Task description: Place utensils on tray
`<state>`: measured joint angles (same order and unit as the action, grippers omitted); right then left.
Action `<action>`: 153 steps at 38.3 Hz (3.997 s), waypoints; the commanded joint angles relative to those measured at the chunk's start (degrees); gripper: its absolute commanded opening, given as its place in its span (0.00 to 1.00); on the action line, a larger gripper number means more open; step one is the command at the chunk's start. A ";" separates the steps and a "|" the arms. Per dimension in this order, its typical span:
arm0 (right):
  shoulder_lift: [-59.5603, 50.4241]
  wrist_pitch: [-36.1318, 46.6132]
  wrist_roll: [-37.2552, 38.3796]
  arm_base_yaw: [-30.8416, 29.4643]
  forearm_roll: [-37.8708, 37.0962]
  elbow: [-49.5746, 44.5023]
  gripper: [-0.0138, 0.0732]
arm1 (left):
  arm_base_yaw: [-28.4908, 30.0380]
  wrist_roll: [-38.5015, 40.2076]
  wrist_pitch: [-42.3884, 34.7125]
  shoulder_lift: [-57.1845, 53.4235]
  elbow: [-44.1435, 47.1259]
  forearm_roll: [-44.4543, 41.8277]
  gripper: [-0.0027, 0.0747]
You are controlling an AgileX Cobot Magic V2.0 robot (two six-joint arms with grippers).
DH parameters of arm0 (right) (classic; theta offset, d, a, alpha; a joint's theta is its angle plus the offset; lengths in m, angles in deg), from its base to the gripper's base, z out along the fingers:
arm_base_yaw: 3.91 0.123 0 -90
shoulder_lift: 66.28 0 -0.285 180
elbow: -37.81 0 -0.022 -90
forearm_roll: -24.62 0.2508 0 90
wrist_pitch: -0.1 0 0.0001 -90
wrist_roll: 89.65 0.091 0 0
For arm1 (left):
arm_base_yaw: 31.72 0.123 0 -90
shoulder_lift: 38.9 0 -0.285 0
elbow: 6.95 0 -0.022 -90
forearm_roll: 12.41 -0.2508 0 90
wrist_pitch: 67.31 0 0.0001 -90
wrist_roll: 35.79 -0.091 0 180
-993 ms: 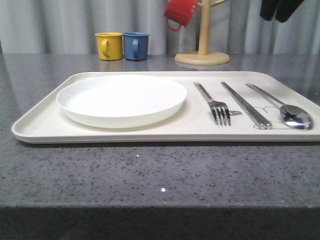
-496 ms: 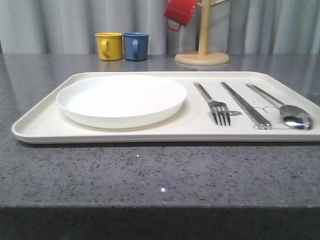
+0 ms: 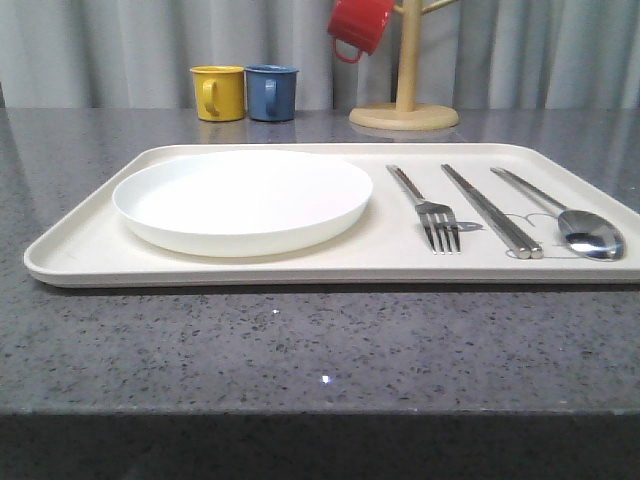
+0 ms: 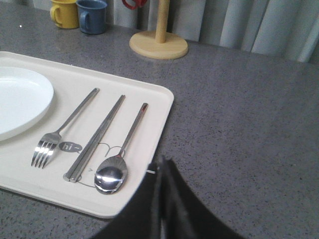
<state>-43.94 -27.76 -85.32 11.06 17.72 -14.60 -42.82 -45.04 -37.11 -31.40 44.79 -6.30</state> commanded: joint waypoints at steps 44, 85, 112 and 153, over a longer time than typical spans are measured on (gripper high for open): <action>-8.45 4.82 -0.49 -0.15 -1.32 -2.11 0.08 | 0.12 0.65 -5.51 0.59 -0.87 0.41 0.01; -8.37 4.83 -0.49 -0.15 -1.32 -2.11 0.08 | 8.71 0.65 -25.86 -1.36 25.87 -1.17 0.01; -16.16 19.16 -1.44 -18.02 3.44 -23.91 0.08 | 8.71 0.65 -25.86 -1.36 25.87 -1.17 0.01; -16.09 19.28 -1.44 -18.41 3.93 -26.29 0.08 | 8.71 0.65 -25.86 -1.27 25.87 -1.17 0.01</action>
<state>-59.02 -13.58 -86.02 -6.98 21.72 -41.02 -34.17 -45.04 -58.14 -31.40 70.51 -7.77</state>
